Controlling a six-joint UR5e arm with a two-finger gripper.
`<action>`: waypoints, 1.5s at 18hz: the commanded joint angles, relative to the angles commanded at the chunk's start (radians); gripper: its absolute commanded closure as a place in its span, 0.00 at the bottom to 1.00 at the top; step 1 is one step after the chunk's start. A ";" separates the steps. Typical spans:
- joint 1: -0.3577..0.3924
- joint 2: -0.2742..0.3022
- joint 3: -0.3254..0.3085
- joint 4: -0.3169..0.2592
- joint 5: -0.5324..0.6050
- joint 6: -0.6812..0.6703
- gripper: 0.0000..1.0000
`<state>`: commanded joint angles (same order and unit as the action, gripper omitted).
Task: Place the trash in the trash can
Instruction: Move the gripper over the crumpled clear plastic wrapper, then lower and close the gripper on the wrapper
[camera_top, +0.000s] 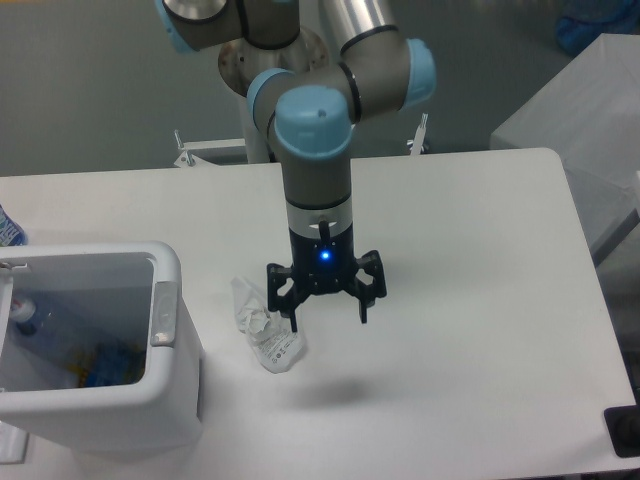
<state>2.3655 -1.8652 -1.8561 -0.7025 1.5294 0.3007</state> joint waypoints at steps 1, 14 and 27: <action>-0.015 -0.008 0.000 -0.005 -0.003 0.000 0.01; -0.103 -0.084 -0.052 -0.011 0.008 -0.052 0.04; -0.103 -0.100 -0.061 -0.020 0.026 -0.051 0.38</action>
<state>2.2626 -1.9650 -1.9175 -0.7225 1.5555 0.2500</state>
